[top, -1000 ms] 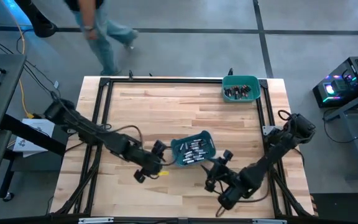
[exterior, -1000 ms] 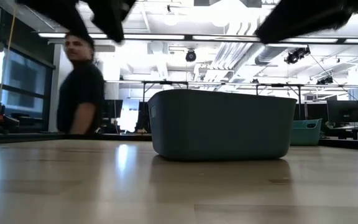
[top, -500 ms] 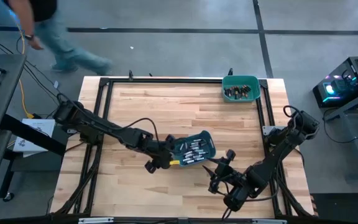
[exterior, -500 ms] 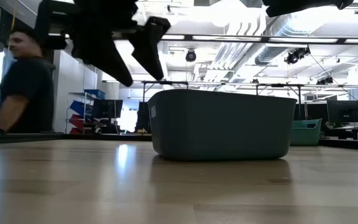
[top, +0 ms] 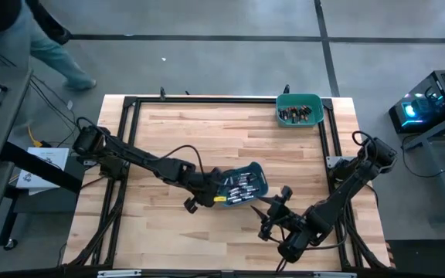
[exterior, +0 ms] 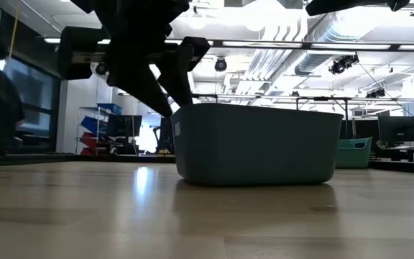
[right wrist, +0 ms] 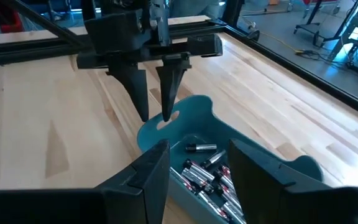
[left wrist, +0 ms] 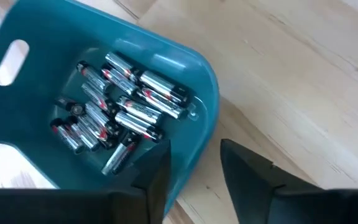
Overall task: Sort batteries
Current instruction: Move the blue bin to the top of the table
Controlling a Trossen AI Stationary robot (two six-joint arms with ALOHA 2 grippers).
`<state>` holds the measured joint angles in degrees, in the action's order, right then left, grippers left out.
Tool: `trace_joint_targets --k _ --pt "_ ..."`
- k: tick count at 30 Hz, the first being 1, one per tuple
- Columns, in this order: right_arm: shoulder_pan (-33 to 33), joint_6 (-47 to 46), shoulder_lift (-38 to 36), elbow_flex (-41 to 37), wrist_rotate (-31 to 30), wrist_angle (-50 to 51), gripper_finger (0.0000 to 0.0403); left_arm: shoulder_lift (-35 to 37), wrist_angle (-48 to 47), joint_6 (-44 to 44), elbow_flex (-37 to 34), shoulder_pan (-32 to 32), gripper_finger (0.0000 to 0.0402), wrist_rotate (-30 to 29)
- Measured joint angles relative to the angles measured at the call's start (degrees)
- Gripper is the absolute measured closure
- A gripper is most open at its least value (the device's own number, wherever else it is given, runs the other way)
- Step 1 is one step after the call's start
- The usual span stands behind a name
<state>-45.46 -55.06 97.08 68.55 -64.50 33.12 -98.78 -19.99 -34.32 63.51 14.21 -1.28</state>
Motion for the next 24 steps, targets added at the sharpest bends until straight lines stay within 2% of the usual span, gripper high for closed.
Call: trace_joint_targets --k 6,11,14,21,24 --pt "0.1 2.0 0.0 0.0 -0.4 0.4 0.0249 0.0 1.7 1.3 0.0 -0.8 0.0306 0.4" --pt "0.1 3.2 0.0 0.0 -0.5 0.2 0.0249 0.0 1.3 1.6 0.0 -1.1 0.0315 0.4" --pt "0.1 3.7 0.0 0.0 -0.5 0.2 0.0249 0.0 0.4 -0.3 0.0 -0.7 0.0298 0.2" --pt "0.1 4.1 0.0 0.0 -0.5 0.2 0.0249 -2.4 0.9 -0.2 0.0 -1.1 0.0224 0.1" --pt "0.1 4.1 0.0 0.0 -0.5 0.0 0.0249 -4.1 1.3 -0.5 0.0 -1.1 0.0218 -0.3"
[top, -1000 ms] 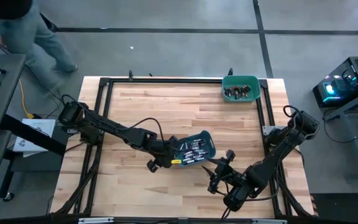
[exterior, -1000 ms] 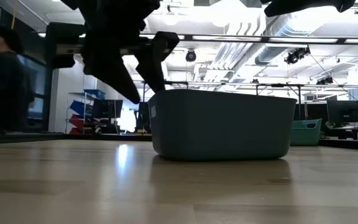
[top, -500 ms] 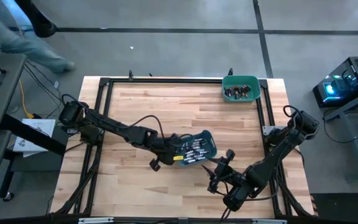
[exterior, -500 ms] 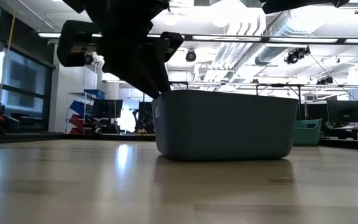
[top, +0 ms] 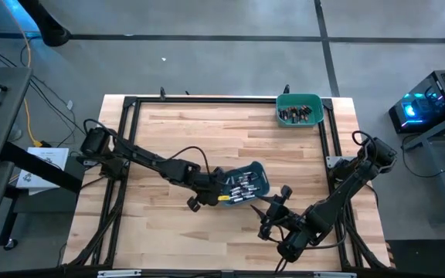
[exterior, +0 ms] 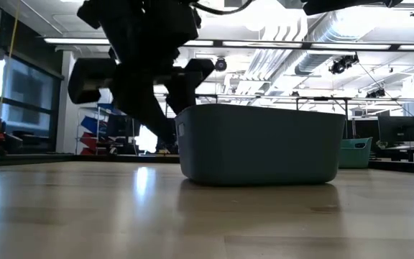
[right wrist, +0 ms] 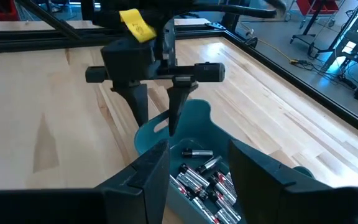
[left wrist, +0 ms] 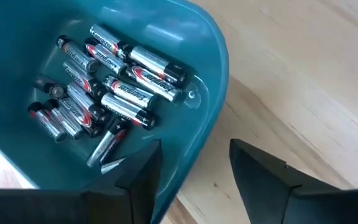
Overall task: Sort batteries
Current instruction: Move the blue bin to the top of the table
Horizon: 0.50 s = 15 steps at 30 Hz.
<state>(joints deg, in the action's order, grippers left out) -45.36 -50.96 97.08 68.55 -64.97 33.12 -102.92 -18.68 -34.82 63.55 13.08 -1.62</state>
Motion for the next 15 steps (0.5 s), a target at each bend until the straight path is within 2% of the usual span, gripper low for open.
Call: trace_joint_targets --k 4,12,15 --pt "0.0 0.0 0.0 0.0 0.0 -0.2 0.0249 -1.0 0.9 0.6 0.0 0.1 0.0254 -0.2" --pt "0.0 0.5 0.0 0.0 -0.1 0.0 0.0249 -0.9 0.4 3.6 0.0 0.2 0.0384 0.5" --pt "0.0 0.5 0.0 0.0 -0.1 0.0 0.0249 -0.9 0.5 7.1 0.2 -0.1 0.0394 0.5"
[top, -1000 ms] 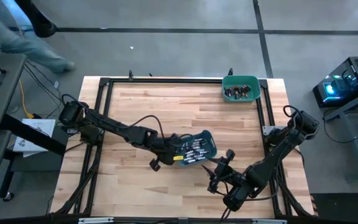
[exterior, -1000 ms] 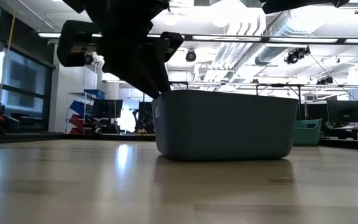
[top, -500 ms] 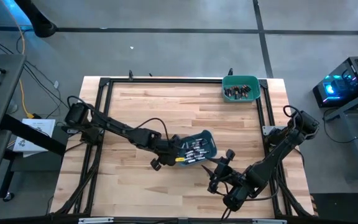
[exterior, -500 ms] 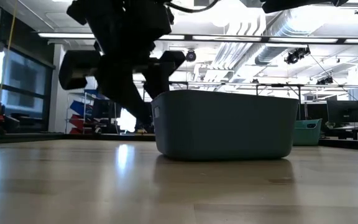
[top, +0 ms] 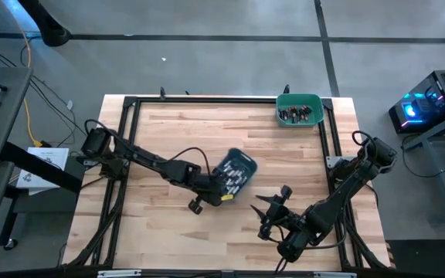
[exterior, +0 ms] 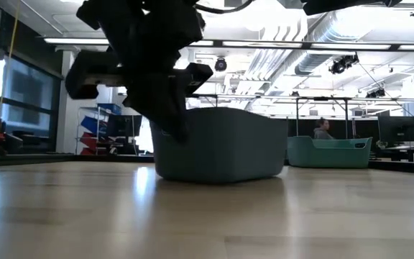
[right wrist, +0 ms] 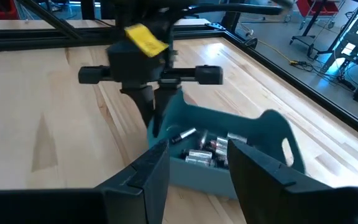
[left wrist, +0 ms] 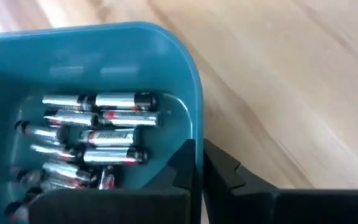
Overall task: Sort batteries
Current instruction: Move the blue bin to the top of the table
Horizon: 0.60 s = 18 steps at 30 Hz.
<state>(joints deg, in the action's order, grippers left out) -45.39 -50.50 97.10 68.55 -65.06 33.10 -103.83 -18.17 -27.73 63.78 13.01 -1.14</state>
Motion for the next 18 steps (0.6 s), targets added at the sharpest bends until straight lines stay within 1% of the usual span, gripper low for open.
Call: trace_joint_targets --k 3,7,14,18 --pt "0.0 0.0 0.0 0.0 0.0 -0.1 0.0249 0.0 -2.2 3.3 1.1 -1.1 0.0396 -0.2" --pt "0.0 0.0 0.0 0.0 0.0 -0.2 0.0249 -0.1 -4.2 5.3 2.5 -4.0 0.0399 -0.2" --pt "0.0 0.0 0.0 0.0 0.0 -0.3 0.0249 -0.1 -6.8 6.6 3.9 -13.6 0.0401 -0.6" --pt "0.0 0.0 0.0 0.0 0.0 -0.3 0.0249 -0.1 -6.6 4.1 3.9 -19.8 0.0401 -0.6"
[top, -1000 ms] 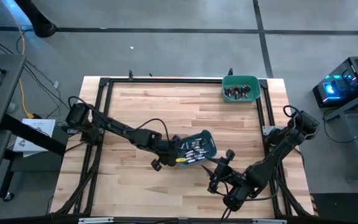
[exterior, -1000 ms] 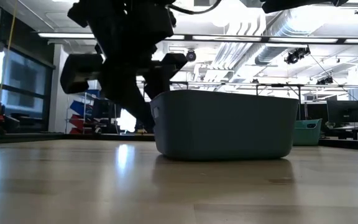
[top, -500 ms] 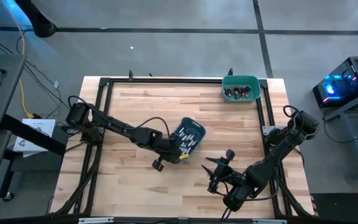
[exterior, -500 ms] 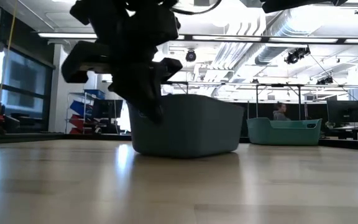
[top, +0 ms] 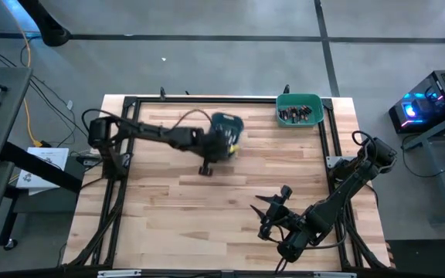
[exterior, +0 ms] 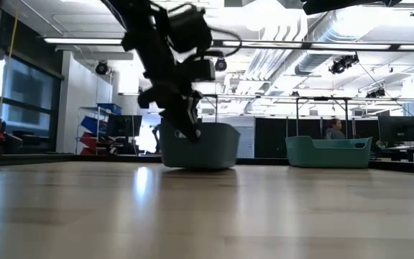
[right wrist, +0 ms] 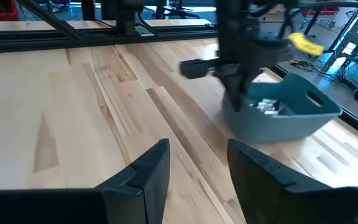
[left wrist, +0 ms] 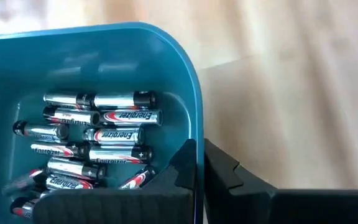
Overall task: Sort batteries
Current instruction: Move the blue bin to the top of the table, then move the green bin to the right side of the blue bin
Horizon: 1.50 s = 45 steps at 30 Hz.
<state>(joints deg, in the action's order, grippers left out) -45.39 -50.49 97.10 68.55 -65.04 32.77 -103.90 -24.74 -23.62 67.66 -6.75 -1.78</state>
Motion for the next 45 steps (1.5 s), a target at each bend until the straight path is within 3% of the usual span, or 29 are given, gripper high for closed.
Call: trace_joint_targets --k 13,23,27,37,45 --pt "0.0 0.0 0.0 0.0 0.0 0.3 0.0249 0.0 1.5 -3.4 0.0 -16.1 0.0401 1.6" --pt "0.0 -0.3 0.0 0.0 0.0 0.3 0.0249 0.1 2.2 -2.6 0.0 -18.8 0.0385 2.9" --pt "0.0 -0.5 0.0 0.0 0.0 0.1 0.0249 0.1 2.1 -1.1 0.0 -18.9 0.0352 3.1" --pt "0.1 1.8 -1.3 0.0 -0.1 -3.8 0.0249 3.5 1.1 2.1 0.0 -19.2 0.0227 3.7" --pt "2.2 1.5 -1.9 0.0 0.1 -3.9 0.0249 10.1 0.8 3.5 0.1 -19.2 0.0199 4.4"
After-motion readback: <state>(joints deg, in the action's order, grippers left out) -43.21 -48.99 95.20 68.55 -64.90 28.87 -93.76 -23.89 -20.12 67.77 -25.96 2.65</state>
